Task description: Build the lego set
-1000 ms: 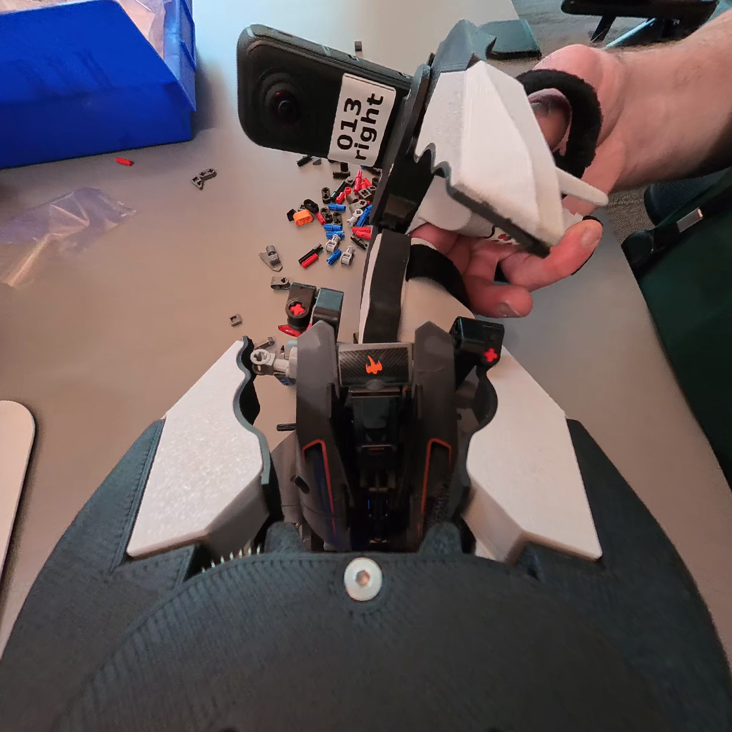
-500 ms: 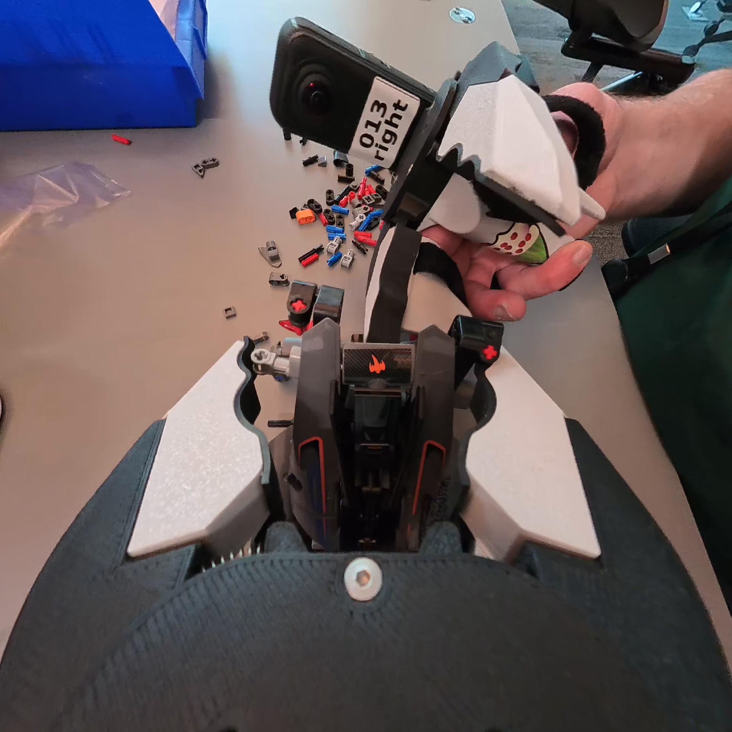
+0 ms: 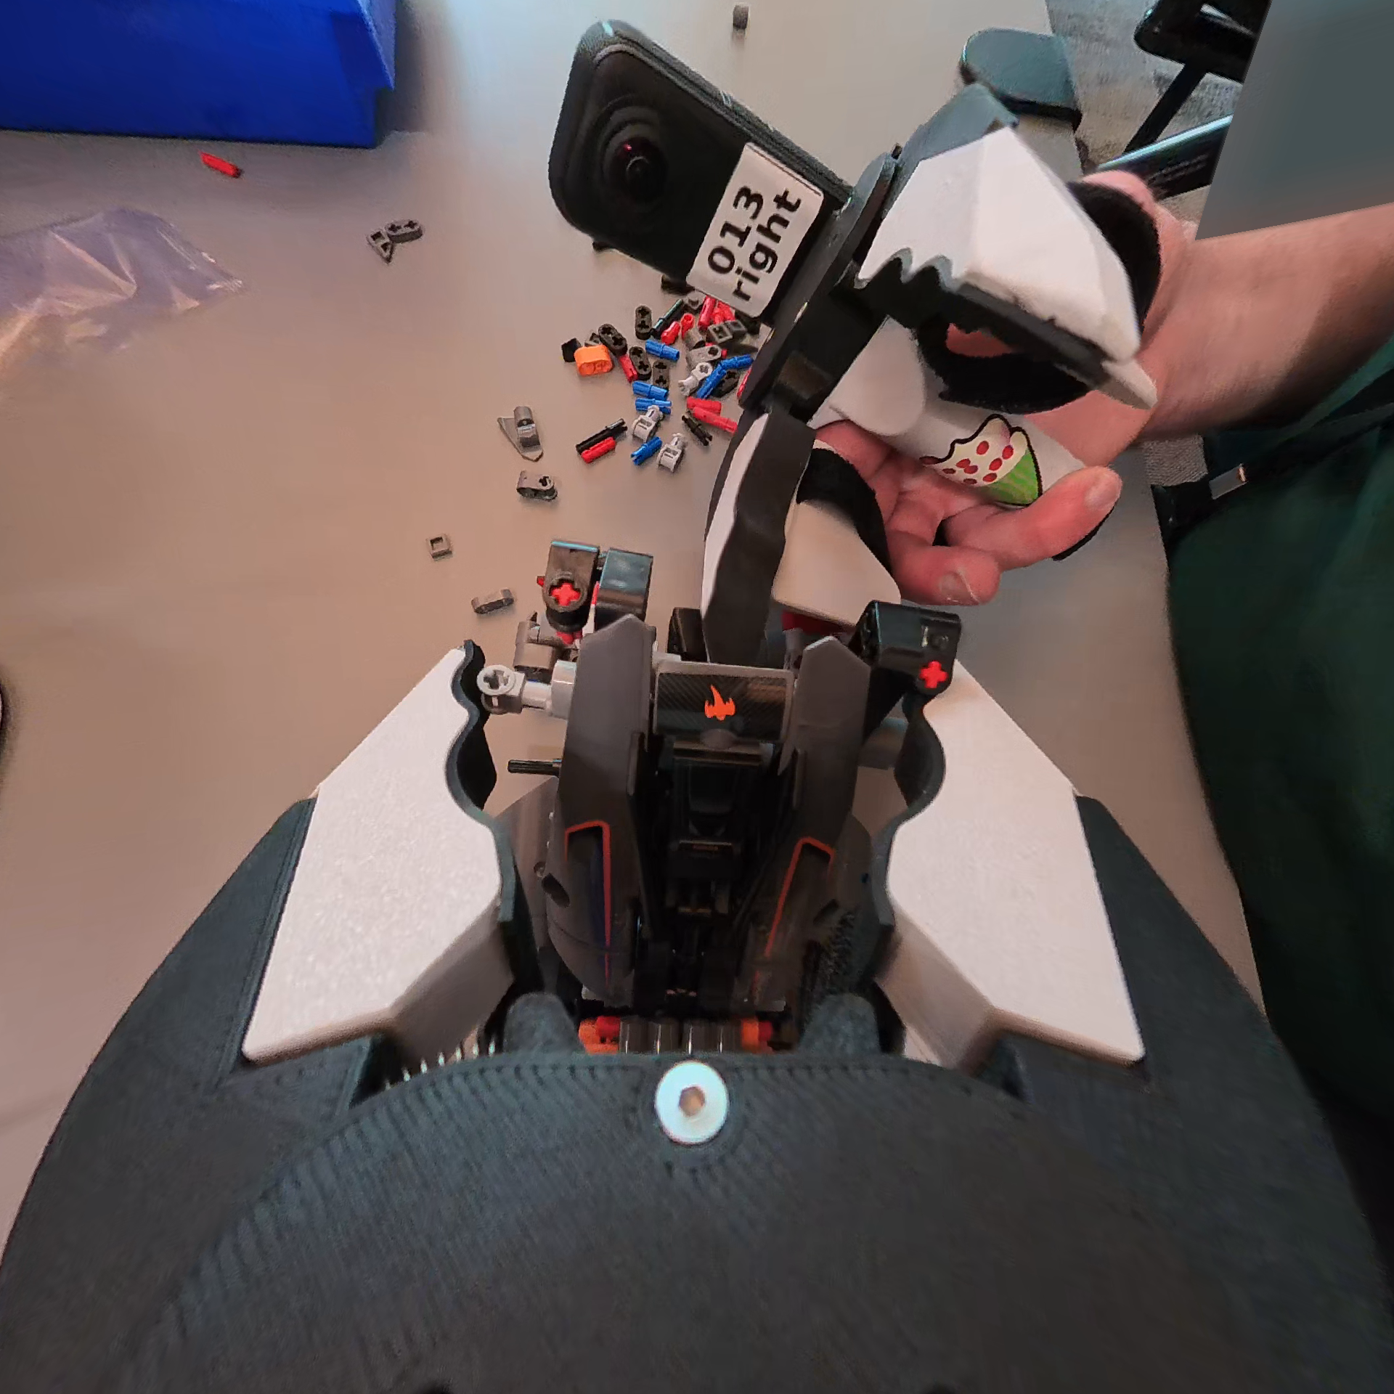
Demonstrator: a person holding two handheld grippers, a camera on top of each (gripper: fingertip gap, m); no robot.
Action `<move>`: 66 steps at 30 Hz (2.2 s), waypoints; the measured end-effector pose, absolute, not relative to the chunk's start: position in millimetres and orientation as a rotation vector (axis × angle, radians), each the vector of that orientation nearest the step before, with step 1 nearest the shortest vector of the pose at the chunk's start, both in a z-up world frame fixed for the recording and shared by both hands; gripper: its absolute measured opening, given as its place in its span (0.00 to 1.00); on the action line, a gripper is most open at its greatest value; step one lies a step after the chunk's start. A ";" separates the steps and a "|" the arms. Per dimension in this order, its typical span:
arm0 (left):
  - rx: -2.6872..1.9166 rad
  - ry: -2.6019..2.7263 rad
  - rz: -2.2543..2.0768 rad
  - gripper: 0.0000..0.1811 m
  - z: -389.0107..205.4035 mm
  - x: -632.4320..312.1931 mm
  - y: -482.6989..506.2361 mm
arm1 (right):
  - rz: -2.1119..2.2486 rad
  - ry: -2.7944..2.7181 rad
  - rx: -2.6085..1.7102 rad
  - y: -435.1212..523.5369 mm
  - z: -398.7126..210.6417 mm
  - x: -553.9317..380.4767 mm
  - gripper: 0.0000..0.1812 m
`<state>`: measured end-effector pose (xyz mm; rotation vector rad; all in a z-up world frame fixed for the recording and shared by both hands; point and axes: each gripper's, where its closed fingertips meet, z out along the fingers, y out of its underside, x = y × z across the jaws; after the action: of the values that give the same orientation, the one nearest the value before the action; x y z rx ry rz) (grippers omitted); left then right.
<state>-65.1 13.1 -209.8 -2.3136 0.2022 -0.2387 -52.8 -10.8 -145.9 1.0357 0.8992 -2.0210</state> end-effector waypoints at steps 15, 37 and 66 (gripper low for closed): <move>-2.382 0.134 -0.243 0.60 -210.4 -68.3 11.7 | -2.073 1.012 1.043 -19.2 -143.4 -49.6 0.45; -2.371 0.140 -0.243 0.60 -210.5 -66.0 11.3 | -2.110 0.970 1.060 -14.5 -142.5 -51.7 0.47; -2.346 0.164 -0.256 0.59 -214.0 -60.6 0.2 | -2.118 0.969 1.059 -24.2 -143.4 -45.4 0.48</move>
<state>-60.6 0.2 -214.0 -2.3460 0.1640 -0.2561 -45.4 -24.2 -143.4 1.0594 0.9689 -2.1181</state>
